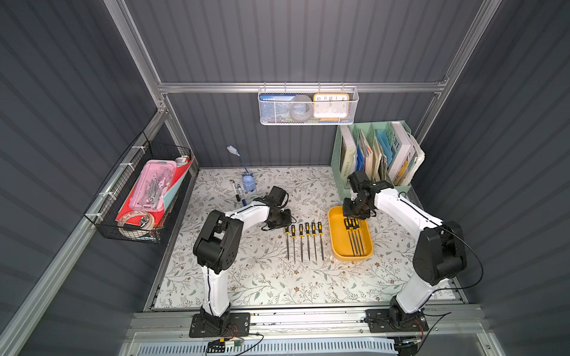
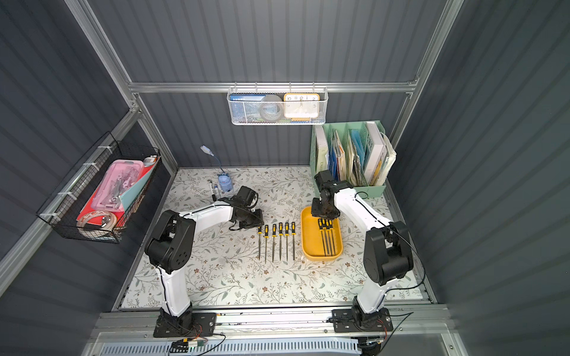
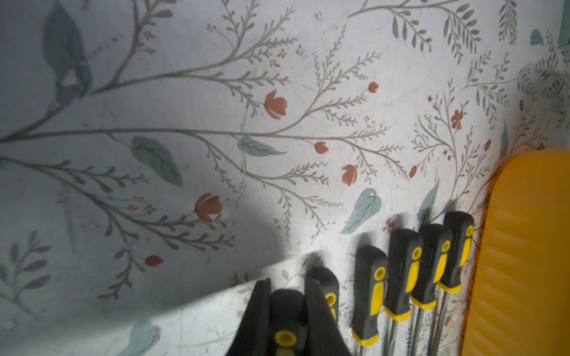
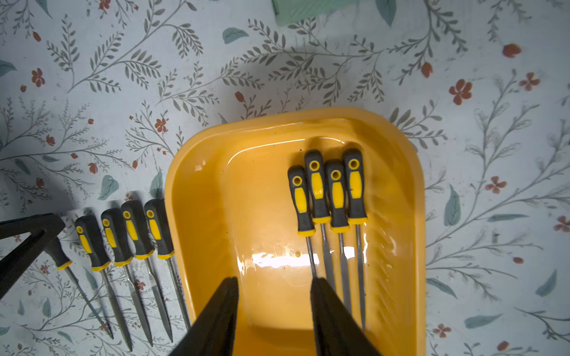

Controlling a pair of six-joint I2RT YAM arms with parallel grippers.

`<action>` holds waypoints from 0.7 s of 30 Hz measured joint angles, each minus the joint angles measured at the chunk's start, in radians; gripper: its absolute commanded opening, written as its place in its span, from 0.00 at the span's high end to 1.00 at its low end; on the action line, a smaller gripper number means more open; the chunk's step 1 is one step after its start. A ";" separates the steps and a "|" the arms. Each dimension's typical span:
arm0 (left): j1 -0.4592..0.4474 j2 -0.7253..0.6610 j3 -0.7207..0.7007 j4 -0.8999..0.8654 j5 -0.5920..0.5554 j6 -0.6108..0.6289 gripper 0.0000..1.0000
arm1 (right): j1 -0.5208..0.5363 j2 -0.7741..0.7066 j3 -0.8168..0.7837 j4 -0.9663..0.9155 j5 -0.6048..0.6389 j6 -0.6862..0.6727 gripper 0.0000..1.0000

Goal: Take the file tool out of the storage box
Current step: Place the file tool at the center of the board.

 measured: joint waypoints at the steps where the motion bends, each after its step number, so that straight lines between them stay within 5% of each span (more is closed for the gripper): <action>1: 0.000 0.000 0.000 0.000 0.000 -0.001 0.76 | -0.001 0.001 0.000 -0.002 0.002 0.000 0.56; 10: -0.002 0.011 0.000 -0.008 -0.029 -0.001 0.67 | -0.004 0.050 0.000 -0.004 0.019 -0.021 0.67; 21: -0.002 0.004 0.049 -0.045 -0.069 0.015 0.59 | -0.006 0.188 0.018 0.000 0.019 -0.058 0.67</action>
